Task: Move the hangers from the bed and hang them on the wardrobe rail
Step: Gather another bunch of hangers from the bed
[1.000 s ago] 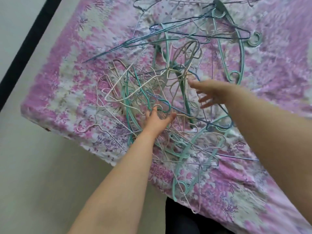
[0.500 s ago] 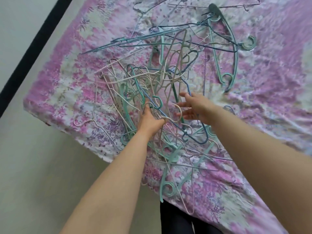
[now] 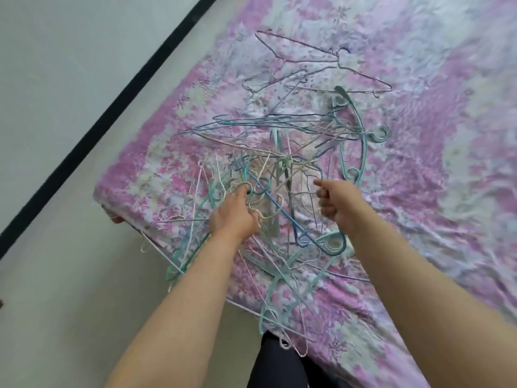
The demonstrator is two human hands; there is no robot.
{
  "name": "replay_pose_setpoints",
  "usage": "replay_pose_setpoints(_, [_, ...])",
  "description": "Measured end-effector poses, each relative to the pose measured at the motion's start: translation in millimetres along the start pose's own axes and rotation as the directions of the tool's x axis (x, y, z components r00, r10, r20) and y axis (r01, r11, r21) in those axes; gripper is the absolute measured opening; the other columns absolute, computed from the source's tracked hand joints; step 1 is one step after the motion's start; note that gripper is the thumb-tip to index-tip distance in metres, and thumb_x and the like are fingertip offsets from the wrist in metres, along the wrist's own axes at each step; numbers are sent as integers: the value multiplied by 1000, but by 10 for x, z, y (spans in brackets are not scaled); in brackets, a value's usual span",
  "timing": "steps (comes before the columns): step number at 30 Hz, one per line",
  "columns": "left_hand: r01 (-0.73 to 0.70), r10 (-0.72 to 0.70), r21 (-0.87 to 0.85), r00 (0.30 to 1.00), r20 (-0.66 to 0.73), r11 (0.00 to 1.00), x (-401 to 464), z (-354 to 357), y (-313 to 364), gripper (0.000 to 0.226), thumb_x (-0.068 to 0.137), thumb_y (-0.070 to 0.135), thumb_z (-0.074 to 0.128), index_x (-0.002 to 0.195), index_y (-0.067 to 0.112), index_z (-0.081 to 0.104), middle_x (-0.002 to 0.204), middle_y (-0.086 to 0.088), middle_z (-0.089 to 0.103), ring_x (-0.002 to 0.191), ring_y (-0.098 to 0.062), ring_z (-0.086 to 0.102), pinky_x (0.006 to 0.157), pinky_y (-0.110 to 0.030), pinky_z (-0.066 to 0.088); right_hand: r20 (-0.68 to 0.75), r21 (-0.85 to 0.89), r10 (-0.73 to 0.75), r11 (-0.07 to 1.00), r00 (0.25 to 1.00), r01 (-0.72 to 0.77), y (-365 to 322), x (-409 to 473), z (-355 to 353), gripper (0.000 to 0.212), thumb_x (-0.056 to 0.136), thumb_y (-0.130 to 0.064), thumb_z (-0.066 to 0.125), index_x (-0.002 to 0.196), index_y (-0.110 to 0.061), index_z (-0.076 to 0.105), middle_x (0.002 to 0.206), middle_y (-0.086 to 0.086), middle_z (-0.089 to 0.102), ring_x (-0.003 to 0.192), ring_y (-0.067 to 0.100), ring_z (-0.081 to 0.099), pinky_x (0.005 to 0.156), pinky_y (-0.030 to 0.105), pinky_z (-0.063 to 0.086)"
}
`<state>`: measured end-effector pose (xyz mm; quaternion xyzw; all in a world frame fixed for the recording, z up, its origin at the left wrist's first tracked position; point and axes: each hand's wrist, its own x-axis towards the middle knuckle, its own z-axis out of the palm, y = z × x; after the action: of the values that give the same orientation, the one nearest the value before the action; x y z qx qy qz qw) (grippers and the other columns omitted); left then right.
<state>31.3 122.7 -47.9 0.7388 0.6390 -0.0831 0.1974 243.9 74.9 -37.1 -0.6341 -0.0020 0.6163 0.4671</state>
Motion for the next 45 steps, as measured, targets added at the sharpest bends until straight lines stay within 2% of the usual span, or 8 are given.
replay_pose_setpoints(8, [-100, 114, 154, 990, -82, 983, -407, -943, 248, 47, 86, 26, 49, 131, 27, 38, 125, -8, 58, 109, -32, 59, 74, -39, 42, 50, 12, -64, 998, 997, 64, -787, -823, -79, 17, 99, -11, 39, 86, -13, 51, 49, -4, 31, 26, 4, 22, 29, 13, 13])
replay_pose_setpoints(16, [-140, 166, 268, 983, -77, 953, -636, -1573, 514, 64, 82, 8, 40, 138, 37, 31, 123, -7, 62, 100, -31, 61, 68, -34, 40, 186, 125, -130, 986, 974, 108, -935, -1128, -435, 14, 96, -8, 47, 82, -10, 50, 39, -6, 40, 30, 6, 33, 31, 13, 25])
replay_pose_setpoints(19, [-179, 248, 404, 960, -126, 897, -706, -1802, 627, 62, 79, 7, 42, 132, 40, 39, 111, -3, 66, 93, -28, 63, 65, -31, 37, 266, -54, -13, 998, 964, 28, -769, -1129, -586, 14, 94, -11, 51, 80, -12, 55, 62, -1, 57, 61, 11, 57, 54, 22, 48])
replay_pose_setpoints(26, [-272, 446, 559, 873, -199, 783, -840, -1944, 822, 50, 76, 4, 45, 115, 35, 52, 96, -2, 68, 85, -27, 63, 62, -32, 32, 180, -109, -6, 994, 984, 26, -560, -969, -578, 5, 88, -18, 58, 85, -22, 58, 126, -2, 40, 120, 25, 43, 83, 41, 44])
replay_pose_setpoints(32, [-309, 494, 534, 834, -246, 787, -913, -2097, 840, 44, 78, 13, 49, 116, 36, 54, 101, 0, 67, 90, -27, 63, 66, -31, 34, 244, -222, 128, 972, 961, -73, -679, -977, -471, 21, 93, -37, 48, 97, -19, 55, 108, 1, 52, 66, 28, 67, 48, 20, 39])
replay_pose_setpoints(36, [-260, 383, 418, 891, -244, 870, -922, -2231, 824, 45, 78, 13, 49, 118, 35, 50, 104, 2, 66, 92, -27, 62, 66, -31, 37, 308, -91, -23, 994, 951, 53, -1051, -1130, -250, 34, 94, -35, 46, 76, -10, 61, 73, 3, 57, 65, 21, 56, 63, 31, 49])
replay_pose_setpoints(41, [-198, 208, -219, 978, 23, 956, -849, -2225, 720, 21, 84, 2, 47, 86, 22, 52, 83, 0, 55, 82, -22, 51, 71, -34, 41, 344, 381, -179, 924, 922, 37, -1573, -1318, -196, 32, 98, -23, 40, 71, -11, 51, 53, 0, 57, 40, 9, 51, 42, 14, 43])
replay_pose_setpoints(45, [-158, 221, -410, 969, 110, 898, -908, -2120, 568, 20, 76, 0, 52, 79, 20, 53, 83, -5, 52, 83, -21, 47, 82, -41, 43, 403, 332, -174, 943, 899, 33, -1669, -1278, -365, 33, 100, -22, 33, 71, -14, 44, 49, -5, 51, 30, 4, 35, 31, 12, 26])
